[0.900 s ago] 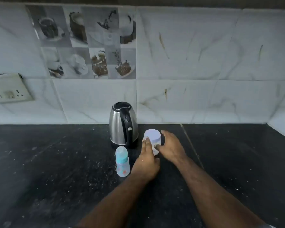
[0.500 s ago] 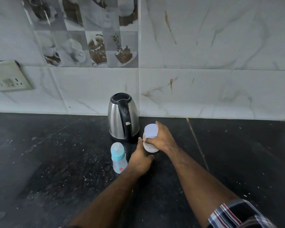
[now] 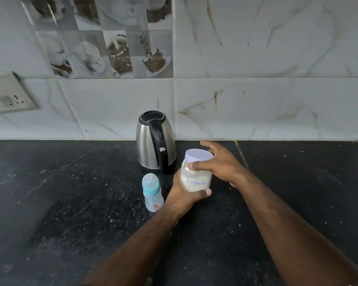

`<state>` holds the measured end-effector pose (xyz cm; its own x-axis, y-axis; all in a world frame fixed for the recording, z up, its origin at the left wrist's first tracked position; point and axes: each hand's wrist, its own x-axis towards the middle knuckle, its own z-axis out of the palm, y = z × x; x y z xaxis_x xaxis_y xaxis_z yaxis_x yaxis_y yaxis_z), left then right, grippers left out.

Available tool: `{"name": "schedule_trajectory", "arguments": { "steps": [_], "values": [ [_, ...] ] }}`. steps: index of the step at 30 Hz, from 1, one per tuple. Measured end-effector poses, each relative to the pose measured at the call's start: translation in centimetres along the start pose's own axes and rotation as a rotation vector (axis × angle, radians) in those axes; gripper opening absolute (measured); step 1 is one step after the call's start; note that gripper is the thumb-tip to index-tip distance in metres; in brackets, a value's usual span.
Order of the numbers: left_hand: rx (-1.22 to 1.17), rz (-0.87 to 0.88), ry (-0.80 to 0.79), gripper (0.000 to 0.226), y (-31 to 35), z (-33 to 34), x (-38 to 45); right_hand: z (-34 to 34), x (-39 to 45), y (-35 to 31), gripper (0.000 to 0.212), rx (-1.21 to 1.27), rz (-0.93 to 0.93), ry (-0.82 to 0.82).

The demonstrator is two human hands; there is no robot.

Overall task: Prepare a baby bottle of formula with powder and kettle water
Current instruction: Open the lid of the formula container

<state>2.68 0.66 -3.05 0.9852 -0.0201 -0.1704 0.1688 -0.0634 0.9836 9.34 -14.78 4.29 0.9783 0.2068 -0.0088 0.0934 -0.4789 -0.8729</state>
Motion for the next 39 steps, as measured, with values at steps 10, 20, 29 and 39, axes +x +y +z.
{"name": "schedule_trajectory", "arguments": {
  "steps": [10,20,29,39],
  "values": [
    [0.021,0.187,-0.087,0.059,1.2,-2.9,-3.5,2.5,-3.9,-8.0,0.064,-0.593,-0.040,0.059],
    [0.000,0.259,-0.220,0.058,3.2,-9.4,-6.4,6.6,-6.2,-13.4,0.028,-0.461,-0.132,0.075],
    [-0.059,0.175,-0.309,0.077,1.9,-11.6,-7.9,7.4,-7.3,-14.9,0.048,-0.262,-0.083,-0.179],
    [0.057,0.150,-0.166,0.085,1.9,-9.0,-8.6,3.1,-6.7,-14.2,0.068,-0.366,-0.005,-0.447]
  ]
}}
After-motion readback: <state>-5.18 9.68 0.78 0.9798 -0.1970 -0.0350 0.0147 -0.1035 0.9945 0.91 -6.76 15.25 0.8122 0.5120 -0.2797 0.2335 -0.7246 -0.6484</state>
